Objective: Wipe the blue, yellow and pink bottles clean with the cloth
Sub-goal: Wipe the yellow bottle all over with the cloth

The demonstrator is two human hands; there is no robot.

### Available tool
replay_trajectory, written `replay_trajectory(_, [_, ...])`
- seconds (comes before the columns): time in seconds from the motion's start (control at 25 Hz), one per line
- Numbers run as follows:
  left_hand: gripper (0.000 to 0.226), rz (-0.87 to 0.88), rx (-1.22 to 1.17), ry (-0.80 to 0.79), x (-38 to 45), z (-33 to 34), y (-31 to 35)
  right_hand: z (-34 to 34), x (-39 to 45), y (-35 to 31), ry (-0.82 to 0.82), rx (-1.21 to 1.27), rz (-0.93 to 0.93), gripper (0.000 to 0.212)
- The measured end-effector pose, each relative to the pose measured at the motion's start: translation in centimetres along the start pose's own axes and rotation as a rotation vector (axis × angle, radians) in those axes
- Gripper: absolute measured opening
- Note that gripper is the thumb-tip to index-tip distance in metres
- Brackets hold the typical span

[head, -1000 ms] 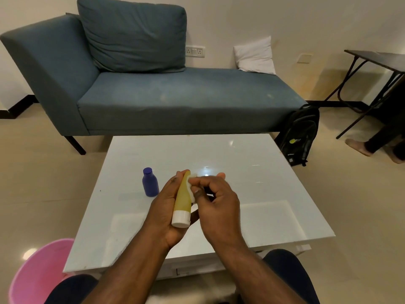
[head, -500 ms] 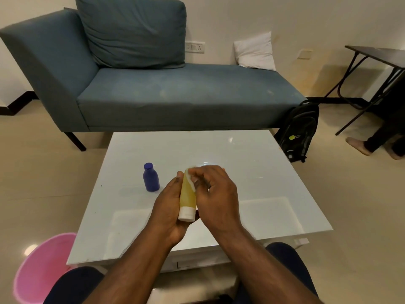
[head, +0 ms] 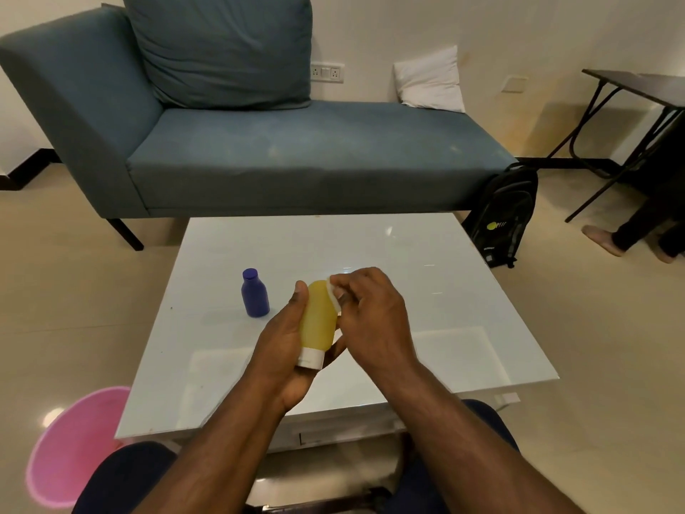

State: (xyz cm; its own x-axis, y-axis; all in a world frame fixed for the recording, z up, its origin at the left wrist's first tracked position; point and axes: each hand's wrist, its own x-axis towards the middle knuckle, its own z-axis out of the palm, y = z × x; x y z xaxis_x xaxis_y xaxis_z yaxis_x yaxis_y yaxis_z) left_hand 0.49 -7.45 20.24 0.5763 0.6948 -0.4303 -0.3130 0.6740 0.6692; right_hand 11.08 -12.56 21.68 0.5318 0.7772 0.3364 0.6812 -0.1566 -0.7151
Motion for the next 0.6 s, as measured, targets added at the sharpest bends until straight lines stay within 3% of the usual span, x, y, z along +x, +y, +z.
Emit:
replay_trajectory(0.32, [0.064,-0.097,-0.231,0.091,1.2,-0.7,0.6,1.6,-5.5,-0.9,-0.119,0.051,-0.097,0.021])
replay_trajectory(0.48, [0.048,-0.088,-0.149,0.008,0.5,-0.1,0.4,1.2,-2.8,-0.1,-0.043,0.096,-0.041,0.018])
replay_trajectory(0.6, [0.046,-0.057,0.004,0.033,0.4,0.2,-0.4,0.7,-0.3,0.3,0.022,0.061,0.011,0.016])
